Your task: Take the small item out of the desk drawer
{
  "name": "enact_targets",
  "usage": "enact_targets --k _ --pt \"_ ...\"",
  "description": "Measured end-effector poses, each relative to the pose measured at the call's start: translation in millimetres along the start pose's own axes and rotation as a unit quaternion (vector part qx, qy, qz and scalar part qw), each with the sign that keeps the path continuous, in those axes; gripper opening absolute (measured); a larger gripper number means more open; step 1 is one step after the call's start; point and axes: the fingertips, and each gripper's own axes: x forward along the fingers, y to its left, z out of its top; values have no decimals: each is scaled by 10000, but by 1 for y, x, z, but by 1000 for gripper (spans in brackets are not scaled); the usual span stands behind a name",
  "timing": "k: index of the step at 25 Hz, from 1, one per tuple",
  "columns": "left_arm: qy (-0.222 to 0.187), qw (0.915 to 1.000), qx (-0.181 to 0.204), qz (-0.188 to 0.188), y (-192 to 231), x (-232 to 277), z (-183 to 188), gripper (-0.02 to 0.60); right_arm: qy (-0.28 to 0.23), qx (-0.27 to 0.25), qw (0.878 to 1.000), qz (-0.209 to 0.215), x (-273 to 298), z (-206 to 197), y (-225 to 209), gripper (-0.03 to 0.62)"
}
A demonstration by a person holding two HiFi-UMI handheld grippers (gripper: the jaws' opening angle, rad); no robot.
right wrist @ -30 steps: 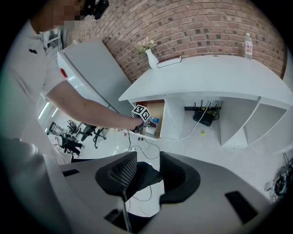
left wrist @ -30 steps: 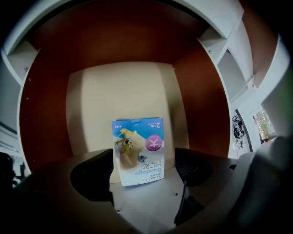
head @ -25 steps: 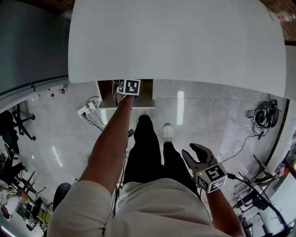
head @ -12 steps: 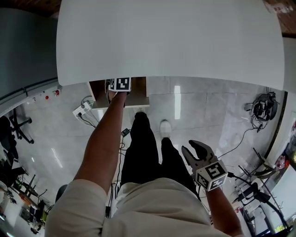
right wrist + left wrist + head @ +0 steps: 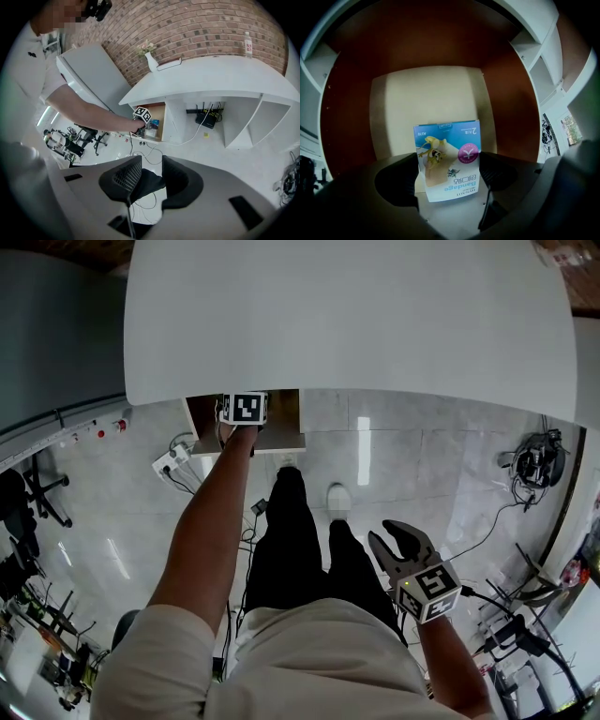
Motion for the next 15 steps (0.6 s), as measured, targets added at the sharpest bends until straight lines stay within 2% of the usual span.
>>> enact_targets --k 7,15 --pt "-225 9996 -106 -116 -17 -45 2 394 -179 -194 9996 101 -19 2 8 139" --pt "-465 9987 -223 28 -31 -115 -16 394 -258 -522 9983 71 -53 0 18 83"
